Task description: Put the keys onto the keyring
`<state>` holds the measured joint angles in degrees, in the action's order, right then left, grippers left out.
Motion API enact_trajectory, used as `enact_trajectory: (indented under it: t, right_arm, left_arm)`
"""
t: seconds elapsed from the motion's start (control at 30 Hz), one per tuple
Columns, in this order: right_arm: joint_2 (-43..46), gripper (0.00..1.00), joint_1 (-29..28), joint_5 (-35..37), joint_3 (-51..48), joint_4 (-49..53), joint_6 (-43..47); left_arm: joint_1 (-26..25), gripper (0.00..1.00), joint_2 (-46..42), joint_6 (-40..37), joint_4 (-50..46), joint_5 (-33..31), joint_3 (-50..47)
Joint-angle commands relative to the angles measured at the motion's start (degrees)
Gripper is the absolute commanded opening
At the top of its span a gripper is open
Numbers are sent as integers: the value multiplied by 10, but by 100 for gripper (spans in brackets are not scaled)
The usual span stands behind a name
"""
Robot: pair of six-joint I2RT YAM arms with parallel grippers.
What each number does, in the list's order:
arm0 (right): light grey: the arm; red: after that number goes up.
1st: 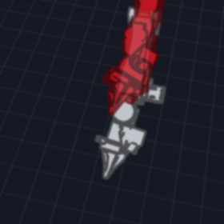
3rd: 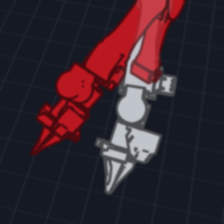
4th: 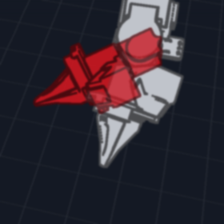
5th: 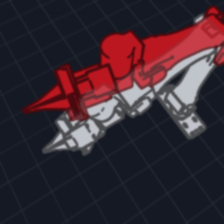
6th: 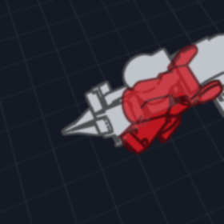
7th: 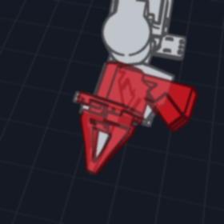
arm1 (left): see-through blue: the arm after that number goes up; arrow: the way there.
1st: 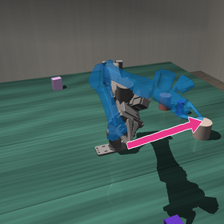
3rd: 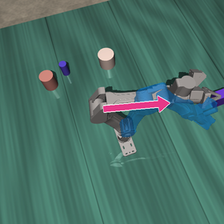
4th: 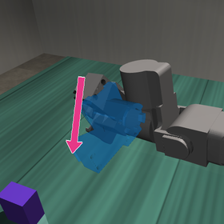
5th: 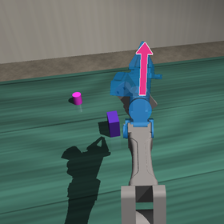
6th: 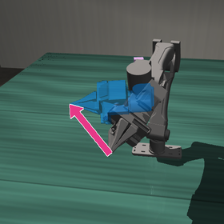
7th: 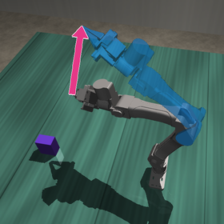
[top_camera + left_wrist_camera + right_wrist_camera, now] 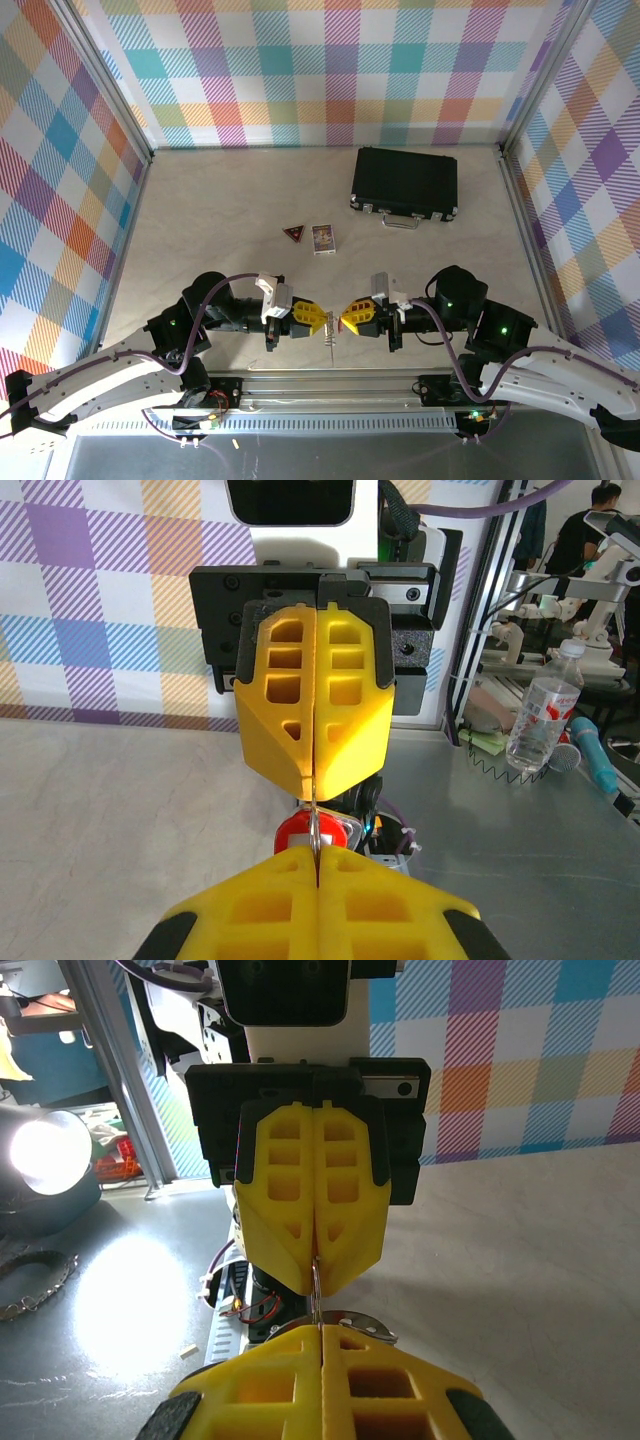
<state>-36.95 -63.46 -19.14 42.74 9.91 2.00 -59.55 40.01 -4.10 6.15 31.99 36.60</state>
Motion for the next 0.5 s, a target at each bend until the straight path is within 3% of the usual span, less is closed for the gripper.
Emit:
enact_trajectory:
  t: [0.0, 0.47]
  right_arm:
    - [1, 0, -4, -12, -7, -24, 7]
    - [-3, 0, -4, -19, -7, -33, 8]
  left_arm:
    - [0, 0, -6, 3, 25, 7, 14]
    - [0, 0, -8, 5, 28, 9, 13]
